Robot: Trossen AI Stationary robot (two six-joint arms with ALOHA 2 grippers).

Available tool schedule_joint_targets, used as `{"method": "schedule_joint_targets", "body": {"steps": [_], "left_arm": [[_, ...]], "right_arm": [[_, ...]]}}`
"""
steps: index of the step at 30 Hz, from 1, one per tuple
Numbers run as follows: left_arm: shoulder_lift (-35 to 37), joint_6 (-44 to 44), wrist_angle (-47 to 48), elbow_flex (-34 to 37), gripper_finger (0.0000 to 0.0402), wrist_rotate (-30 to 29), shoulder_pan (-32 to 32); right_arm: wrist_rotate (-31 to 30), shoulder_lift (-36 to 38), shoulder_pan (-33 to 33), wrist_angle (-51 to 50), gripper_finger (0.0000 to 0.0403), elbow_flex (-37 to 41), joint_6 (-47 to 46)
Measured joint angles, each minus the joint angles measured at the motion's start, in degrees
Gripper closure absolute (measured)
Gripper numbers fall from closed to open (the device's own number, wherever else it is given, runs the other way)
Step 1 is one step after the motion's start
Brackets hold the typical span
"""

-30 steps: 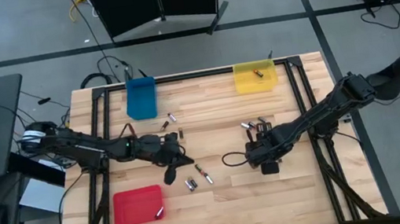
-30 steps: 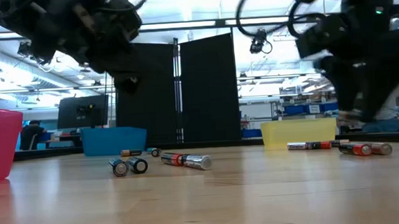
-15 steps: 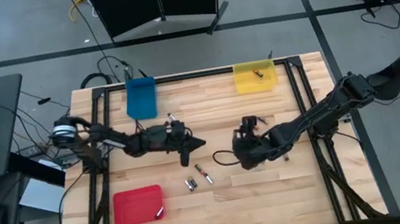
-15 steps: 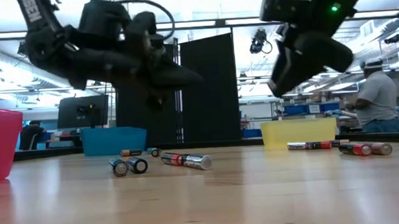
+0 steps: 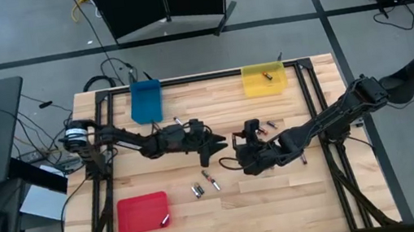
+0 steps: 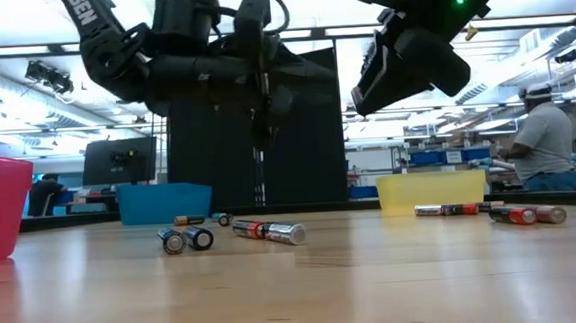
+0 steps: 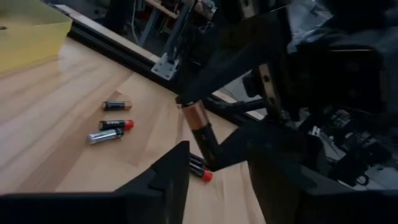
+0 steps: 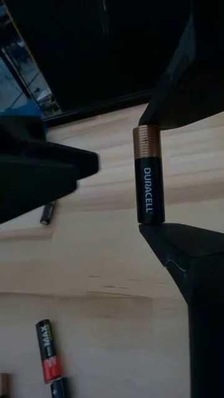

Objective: Sort batteries
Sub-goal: Put the black battery into the blue bin

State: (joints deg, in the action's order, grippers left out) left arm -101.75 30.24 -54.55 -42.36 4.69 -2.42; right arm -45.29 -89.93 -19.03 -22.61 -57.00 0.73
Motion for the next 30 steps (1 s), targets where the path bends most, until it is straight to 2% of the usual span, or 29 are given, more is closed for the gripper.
{"method": "schedule_joint_targets", "body": {"steps": [6,17,30], "left_arm": [[0.00,-0.22,3.02,-1.19,0.0214,-0.18,-0.79],[0.00,-0.49,2.94,-1.65,0.0213,1.41,-0.87],[-0.19,-1.72,3.63,-3.90,0.0213,3.97,-0.85]], "right_arm": [[-0.31,0.02,0.00,2.48,0.0166,-0.02,1.26],[-0.33,0.02,0.00,7.29,0.0166,-0.02,5.37],[-0.33,0.04,0.09,8.27,0.0166,-0.02,5.51]]}}
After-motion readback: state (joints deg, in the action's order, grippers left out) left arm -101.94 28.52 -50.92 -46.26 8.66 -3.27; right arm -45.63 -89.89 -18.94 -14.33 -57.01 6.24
